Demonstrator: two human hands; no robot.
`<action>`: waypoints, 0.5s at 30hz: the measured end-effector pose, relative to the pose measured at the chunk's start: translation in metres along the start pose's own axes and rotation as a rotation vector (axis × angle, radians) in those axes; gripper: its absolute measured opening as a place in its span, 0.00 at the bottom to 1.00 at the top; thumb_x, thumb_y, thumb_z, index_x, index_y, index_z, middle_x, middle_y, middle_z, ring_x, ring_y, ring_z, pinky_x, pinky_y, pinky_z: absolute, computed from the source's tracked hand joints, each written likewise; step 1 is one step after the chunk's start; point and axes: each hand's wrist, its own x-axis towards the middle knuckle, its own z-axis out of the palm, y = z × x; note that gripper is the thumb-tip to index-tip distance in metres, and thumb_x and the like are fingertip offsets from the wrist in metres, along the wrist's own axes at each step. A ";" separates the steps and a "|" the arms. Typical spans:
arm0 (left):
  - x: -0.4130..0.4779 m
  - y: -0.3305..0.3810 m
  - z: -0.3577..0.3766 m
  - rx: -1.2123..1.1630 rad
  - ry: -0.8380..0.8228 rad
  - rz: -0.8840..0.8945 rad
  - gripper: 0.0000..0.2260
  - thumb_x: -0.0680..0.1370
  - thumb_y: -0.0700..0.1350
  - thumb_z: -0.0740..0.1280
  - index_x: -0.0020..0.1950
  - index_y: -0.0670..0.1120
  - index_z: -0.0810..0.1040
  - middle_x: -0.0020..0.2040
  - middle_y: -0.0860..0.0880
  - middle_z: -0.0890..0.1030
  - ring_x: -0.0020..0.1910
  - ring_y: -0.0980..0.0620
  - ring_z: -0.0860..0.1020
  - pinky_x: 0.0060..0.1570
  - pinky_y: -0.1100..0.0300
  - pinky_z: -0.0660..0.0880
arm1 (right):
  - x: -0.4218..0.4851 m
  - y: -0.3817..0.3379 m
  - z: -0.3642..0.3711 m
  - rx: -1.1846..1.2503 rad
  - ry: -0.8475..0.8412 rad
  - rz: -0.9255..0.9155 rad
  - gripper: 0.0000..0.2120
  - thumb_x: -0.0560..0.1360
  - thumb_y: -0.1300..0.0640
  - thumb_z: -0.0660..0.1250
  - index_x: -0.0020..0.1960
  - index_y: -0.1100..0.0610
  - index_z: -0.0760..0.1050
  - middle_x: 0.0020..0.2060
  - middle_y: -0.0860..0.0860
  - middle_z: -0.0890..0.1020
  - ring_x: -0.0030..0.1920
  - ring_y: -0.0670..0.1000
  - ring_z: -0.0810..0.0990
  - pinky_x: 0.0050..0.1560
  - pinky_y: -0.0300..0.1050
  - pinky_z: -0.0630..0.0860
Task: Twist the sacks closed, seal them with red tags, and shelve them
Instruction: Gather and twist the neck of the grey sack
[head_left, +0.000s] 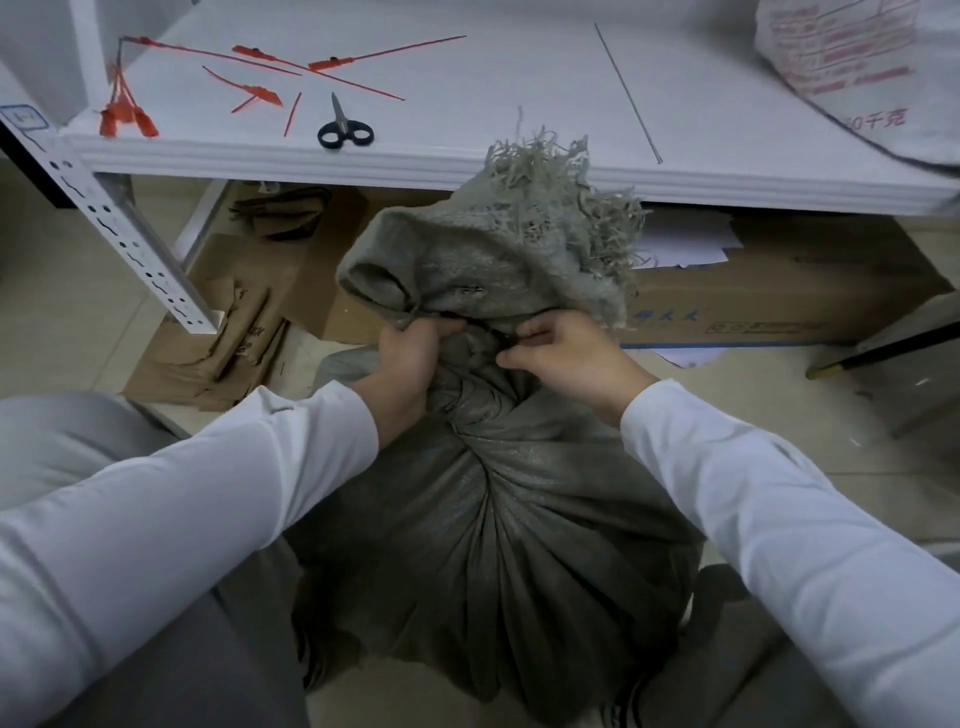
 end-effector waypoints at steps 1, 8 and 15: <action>0.000 0.000 -0.001 -0.015 -0.011 -0.035 0.15 0.67 0.39 0.70 0.53 0.41 0.80 0.49 0.40 0.84 0.47 0.40 0.83 0.50 0.42 0.80 | 0.001 0.004 0.005 -0.006 -0.024 0.018 0.25 0.70 0.54 0.75 0.63 0.65 0.75 0.51 0.55 0.82 0.55 0.56 0.80 0.63 0.54 0.74; -0.002 -0.001 -0.003 -0.025 -0.068 -0.071 0.16 0.72 0.37 0.63 0.59 0.36 0.79 0.52 0.37 0.83 0.49 0.41 0.83 0.41 0.51 0.82 | -0.004 0.005 0.026 0.423 -0.177 0.074 0.17 0.73 0.50 0.72 0.61 0.48 0.75 0.53 0.42 0.82 0.54 0.41 0.81 0.63 0.40 0.75; -0.012 0.008 0.005 0.142 -0.352 -0.099 0.11 0.72 0.33 0.68 0.53 0.41 0.82 0.48 0.45 0.85 0.46 0.47 0.84 0.37 0.60 0.80 | 0.014 -0.001 0.014 0.605 0.158 -0.039 0.32 0.69 0.44 0.75 0.70 0.50 0.72 0.66 0.44 0.76 0.65 0.46 0.74 0.65 0.42 0.71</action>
